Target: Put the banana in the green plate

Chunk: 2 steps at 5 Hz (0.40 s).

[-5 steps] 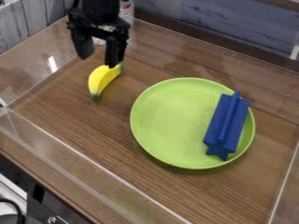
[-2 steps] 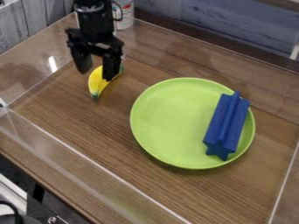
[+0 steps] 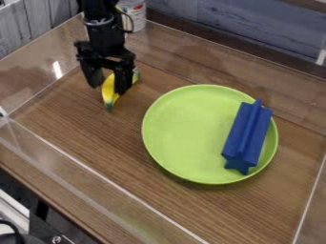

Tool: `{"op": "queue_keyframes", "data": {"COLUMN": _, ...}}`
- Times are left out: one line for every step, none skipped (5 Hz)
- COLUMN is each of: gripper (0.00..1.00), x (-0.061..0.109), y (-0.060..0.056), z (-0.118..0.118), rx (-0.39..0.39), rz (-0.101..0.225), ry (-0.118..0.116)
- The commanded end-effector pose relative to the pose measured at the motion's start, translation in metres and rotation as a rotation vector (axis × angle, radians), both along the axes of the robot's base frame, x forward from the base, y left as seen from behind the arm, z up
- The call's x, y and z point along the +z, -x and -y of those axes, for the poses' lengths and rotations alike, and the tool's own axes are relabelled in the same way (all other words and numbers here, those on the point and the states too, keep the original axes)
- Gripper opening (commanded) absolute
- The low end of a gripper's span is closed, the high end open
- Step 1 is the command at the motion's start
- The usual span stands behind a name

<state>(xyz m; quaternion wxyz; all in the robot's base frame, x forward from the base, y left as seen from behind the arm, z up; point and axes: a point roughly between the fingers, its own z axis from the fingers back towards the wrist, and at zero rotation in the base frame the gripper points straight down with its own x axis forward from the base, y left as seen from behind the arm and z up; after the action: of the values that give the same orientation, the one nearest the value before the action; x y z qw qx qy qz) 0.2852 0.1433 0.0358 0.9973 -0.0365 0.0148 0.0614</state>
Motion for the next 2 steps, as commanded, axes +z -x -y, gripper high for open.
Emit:
{"op": "queue_keyframes", "data": {"gripper": 1.0, "x": 0.0106, "y": -0.0107, "z": -0.0093, "rx": 0.021, "rz": 0.062, "ry": -0.011}}
{"op": "queue_keyframes", "data": {"gripper": 1.0, "x": 0.0111, "y": -0.0127, "z": -0.0103, "rx": 0.027, "rz": 0.071, "ry": 0.007}}
